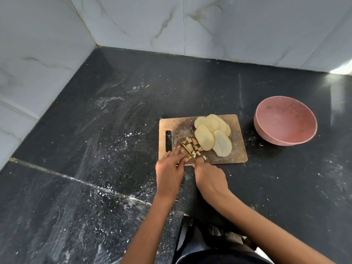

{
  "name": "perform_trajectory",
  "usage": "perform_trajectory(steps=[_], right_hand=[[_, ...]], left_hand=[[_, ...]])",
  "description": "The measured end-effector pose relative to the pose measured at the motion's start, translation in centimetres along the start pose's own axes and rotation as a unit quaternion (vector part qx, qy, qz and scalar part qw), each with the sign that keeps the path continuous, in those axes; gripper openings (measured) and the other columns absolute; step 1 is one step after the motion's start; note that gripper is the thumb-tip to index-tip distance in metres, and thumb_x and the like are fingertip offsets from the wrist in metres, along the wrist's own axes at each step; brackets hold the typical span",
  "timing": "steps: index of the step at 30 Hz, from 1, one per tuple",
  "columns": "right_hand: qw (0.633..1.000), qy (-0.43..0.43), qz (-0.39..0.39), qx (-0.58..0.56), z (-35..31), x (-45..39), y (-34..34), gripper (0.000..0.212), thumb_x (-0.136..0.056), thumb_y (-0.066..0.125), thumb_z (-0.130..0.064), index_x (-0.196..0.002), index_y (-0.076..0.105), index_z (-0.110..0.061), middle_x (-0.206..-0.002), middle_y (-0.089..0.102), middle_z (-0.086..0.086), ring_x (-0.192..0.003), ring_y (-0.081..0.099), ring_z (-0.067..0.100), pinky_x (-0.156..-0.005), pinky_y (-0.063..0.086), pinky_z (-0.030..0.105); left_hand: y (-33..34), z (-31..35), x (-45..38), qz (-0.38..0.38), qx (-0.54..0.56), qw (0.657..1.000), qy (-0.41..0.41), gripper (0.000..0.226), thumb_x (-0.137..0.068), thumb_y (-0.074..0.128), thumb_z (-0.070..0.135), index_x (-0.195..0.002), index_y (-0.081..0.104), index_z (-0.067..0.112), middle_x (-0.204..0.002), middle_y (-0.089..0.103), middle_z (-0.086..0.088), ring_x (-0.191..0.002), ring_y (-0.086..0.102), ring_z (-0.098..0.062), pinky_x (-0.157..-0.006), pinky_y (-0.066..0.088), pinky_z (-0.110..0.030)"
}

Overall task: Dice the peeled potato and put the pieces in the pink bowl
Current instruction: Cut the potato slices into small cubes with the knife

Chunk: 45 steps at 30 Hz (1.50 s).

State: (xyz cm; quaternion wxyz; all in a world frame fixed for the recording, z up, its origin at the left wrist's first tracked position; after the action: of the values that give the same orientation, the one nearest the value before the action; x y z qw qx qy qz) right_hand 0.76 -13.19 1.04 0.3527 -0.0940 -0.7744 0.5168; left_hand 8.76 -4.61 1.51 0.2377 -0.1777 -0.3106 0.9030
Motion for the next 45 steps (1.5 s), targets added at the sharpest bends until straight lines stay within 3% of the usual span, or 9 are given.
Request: perform_trajectory(steps=[3,8,14,20,25,32,37,42,45], right_hand=[[1.000,-0.009,0.003,0.010,-0.5,-0.4,-0.3,0.018,-0.101,0.031,-0.009,-0.114,0.043,-0.009,-0.110,0.065,0.011,-0.100,0.064,0.030,-0.075,0.044,0.037],[0.998,-0.020,0.000,0.064,1.0,1.8,0.8,0.017,-0.104,0.031,-0.013,-0.119,0.037,-0.010,-0.107,0.068,0.007,-0.096,0.067,0.027,-0.065,0.039,0.033],[1.000,-0.011,0.013,-0.005,-0.1,0.0,0.2,0.018,-0.103,0.028,-0.012,-0.113,0.042,-0.010,-0.108,0.065,0.011,-0.097,0.064,0.031,-0.067,0.037,0.035],[0.999,-0.016,-0.008,0.028,2.7,4.2,1.7,0.025,-0.106,0.019,-0.028,-0.110,0.038,-0.012,-0.101,0.069,0.008,-0.093,0.066,0.031,-0.065,0.040,0.036],[1.000,-0.012,-0.002,-0.024,3.4,2.6,0.3,0.034,-0.105,0.023,-0.035,-0.111,0.045,-0.010,-0.105,0.063,0.012,-0.096,0.061,0.034,-0.067,0.036,0.037],[0.996,-0.031,0.056,-0.063,3.1,2.9,-2.6,0.030,-0.104,0.024,-0.040,-0.092,0.041,-0.018,-0.095,0.062,0.009,-0.088,0.060,0.032,-0.068,0.041,0.038],[0.998,-0.045,0.049,-0.012,1.6,1.3,-2.1,0.036,-0.104,0.024,-0.038,-0.110,0.048,-0.011,-0.102,0.063,0.011,-0.093,0.062,0.032,-0.067,0.037,0.036],[0.997,-0.025,0.074,-0.023,3.2,0.8,-3.0,0.033,-0.104,0.026,-0.036,-0.102,0.048,-0.013,-0.098,0.063,0.009,-0.088,0.061,0.028,-0.065,0.038,0.034],[0.997,-0.045,0.069,-0.004,2.3,1.1,-3.1,0.034,-0.104,0.024,-0.039,-0.106,0.048,-0.013,-0.097,0.063,0.009,-0.088,0.062,0.028,-0.065,0.039,0.034]], left_hand=[[0.0,0.0,-0.1,-0.008,-0.009,1.000,0.005,0.029,-0.082,0.074,0.007,-0.110,0.070,0.006,-0.118,0.066,-0.009,-0.113,0.061,-0.015,-0.108,0.037,-0.029],[0.1,0.0,-0.1,-0.010,-0.002,1.000,-0.007,0.029,-0.082,0.074,0.007,-0.111,0.070,0.007,-0.118,0.066,-0.008,-0.115,0.061,-0.017,-0.108,0.039,-0.032],[0.1,-0.1,-0.2,-0.008,-0.012,1.000,0.003,0.028,-0.081,0.075,0.006,-0.109,0.071,0.005,-0.116,0.067,-0.009,-0.113,0.063,-0.019,-0.107,0.039,-0.032],[-0.1,0.4,0.0,0.005,-0.009,1.000,0.016,0.026,-0.082,0.073,0.004,-0.108,0.072,0.006,-0.114,0.068,-0.007,-0.111,0.063,-0.015,-0.105,0.041,-0.033],[0.0,0.2,0.1,-0.006,-0.007,1.000,0.014,0.028,-0.084,0.072,0.009,-0.113,0.069,0.007,-0.120,0.065,-0.006,-0.115,0.060,-0.012,-0.108,0.041,-0.035],[-0.3,0.3,0.3,-0.022,-0.042,0.998,0.044,0.031,-0.086,0.070,0.008,-0.117,0.068,0.010,-0.124,0.063,-0.008,-0.120,0.057,-0.019,-0.106,0.043,-0.042],[-0.5,-0.3,0.6,0.010,-0.030,0.999,0.017,0.029,-0.085,0.073,0.014,-0.113,0.070,0.012,-0.122,0.065,-0.005,-0.124,0.052,-0.014,-0.108,0.039,-0.037],[-0.6,-0.4,0.6,-0.001,-0.025,1.000,0.004,0.029,-0.088,0.070,0.017,-0.117,0.068,0.016,-0.126,0.062,-0.001,-0.129,0.047,-0.013,-0.114,0.029,-0.032],[-0.3,-0.3,0.8,-0.002,-0.020,1.000,0.020,0.030,-0.088,0.069,0.011,-0.118,0.067,0.012,-0.127,0.061,-0.003,-0.125,0.053,-0.014,-0.112,0.036,-0.038]])
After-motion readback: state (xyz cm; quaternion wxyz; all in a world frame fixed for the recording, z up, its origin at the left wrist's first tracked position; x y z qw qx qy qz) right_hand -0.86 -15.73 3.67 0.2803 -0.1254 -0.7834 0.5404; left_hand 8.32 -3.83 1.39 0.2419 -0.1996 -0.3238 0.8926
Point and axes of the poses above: each hand's wrist, its own x-axis away from the middle knuckle, its own y-axis out of the palm, z = x × y, the point moved 7 cm from there along -x, towards the middle knuckle
